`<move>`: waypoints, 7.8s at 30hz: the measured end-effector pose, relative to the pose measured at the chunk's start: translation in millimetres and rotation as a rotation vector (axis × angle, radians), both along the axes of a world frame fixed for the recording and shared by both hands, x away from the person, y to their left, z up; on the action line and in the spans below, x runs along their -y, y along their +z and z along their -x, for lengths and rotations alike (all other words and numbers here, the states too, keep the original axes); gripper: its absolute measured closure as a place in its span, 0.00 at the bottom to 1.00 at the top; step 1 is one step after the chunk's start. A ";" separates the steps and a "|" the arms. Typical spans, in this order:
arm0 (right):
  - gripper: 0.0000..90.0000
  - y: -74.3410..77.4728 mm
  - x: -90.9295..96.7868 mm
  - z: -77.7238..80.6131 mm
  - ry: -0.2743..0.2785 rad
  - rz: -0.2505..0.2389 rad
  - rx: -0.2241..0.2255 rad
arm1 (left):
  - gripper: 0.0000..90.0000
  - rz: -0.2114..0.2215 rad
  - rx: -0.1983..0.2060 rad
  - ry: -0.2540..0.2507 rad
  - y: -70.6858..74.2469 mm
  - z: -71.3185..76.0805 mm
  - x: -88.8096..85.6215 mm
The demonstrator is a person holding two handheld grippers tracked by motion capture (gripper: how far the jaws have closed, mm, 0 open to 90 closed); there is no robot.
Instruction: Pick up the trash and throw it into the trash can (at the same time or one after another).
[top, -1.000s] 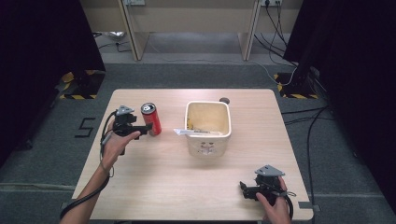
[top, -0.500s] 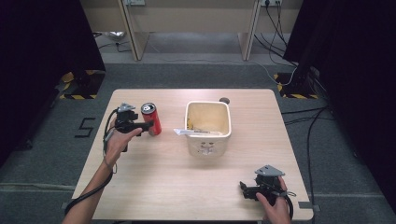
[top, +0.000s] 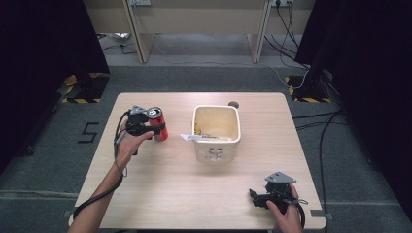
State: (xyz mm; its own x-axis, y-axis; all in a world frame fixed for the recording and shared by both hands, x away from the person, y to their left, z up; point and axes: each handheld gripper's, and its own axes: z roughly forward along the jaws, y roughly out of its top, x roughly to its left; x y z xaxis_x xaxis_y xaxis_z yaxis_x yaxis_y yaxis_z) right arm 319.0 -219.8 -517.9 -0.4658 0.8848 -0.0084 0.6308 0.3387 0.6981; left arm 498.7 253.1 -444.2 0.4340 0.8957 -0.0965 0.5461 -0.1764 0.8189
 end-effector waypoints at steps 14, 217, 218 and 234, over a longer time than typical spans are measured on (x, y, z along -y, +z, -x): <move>0.00 -0.1 0.0 0.2 0.005 0.000 0.001 | 0.19 -0.012 -0.005 0.042 -19.9 -8.6 2.2; 0.00 -0.1 -0.6 0.7 0.018 0.001 0.002 | 0.21 0.022 -0.014 -0.487 109.5 -0.5 123.4; 0.00 -0.2 -0.6 0.6 0.018 0.001 0.002 | 0.21 0.025 -0.012 -0.482 109.5 -0.4 121.8; 0.00 -0.1 -0.6 0.7 0.017 0.000 0.001 | 0.22 0.053 0.003 -0.428 109.3 3.0 95.2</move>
State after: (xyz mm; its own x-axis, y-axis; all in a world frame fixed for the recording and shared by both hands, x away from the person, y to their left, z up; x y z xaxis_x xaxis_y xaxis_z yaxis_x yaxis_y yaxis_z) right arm 318.3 -219.2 -518.1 -0.4808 0.8768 -0.0090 0.6246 0.3497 0.6983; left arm 495.7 157.9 -334.8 0.7660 0.6283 -0.1357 0.4304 -0.3446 0.8343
